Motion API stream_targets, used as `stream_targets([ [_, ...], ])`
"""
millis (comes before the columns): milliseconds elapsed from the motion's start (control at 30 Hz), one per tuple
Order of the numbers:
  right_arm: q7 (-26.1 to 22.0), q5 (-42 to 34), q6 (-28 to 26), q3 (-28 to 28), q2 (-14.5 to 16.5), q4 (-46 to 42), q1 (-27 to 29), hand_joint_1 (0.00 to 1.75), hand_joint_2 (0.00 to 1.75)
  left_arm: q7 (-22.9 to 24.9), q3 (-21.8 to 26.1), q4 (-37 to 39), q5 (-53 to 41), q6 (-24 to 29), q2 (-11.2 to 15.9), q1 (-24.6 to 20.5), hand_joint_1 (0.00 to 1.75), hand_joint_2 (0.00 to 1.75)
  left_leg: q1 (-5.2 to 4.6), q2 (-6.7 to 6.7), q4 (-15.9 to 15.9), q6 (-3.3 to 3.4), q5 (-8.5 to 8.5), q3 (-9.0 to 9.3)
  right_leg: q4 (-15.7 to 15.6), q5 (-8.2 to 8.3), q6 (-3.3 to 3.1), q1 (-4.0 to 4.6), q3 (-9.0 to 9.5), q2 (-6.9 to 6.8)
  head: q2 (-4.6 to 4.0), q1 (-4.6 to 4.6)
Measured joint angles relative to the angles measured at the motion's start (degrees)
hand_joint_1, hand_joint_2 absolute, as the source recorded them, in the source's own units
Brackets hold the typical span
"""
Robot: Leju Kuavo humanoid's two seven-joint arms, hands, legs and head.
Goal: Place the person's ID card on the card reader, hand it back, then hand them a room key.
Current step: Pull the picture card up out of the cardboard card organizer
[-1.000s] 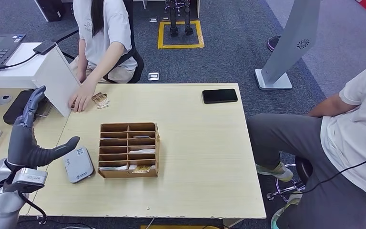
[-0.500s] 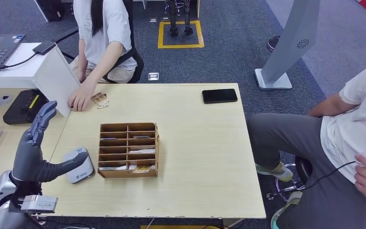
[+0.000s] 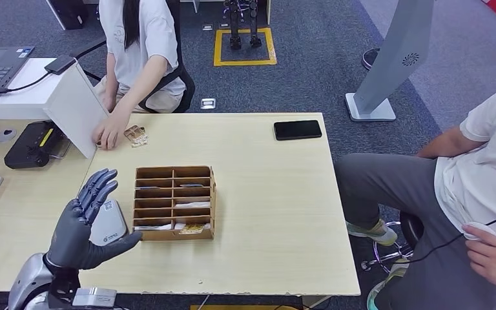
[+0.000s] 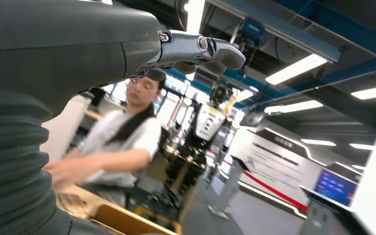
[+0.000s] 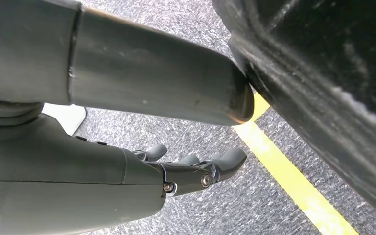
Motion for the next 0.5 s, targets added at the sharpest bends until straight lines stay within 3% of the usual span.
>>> stream_targets([
  [267,0.0,0.0,0.8,0.0,-0.1,0.0,-0.3,0.0,0.0,1.0,-1.4,5.1,-4.6,7.4,1.0,0.9,0.0,1.75,0.02,-0.01,0.0,0.0,0.0,-0.01,0.0,0.0,0.0,0.01,0.0,-0.01,0.0,0.01],
  [500,0.0,0.0,1.0,0.0,-0.3,0.0,-0.4,0.0,0.0,2.8,-1.6,8.1,-8.0,9.0,3.3,1.1,0.0,1.75,0.01,-0.02,0.0,0.0,0.0,-0.02,0.0,0.0,0.0,0.01,0.0,-0.04,0.0,0.01],
])
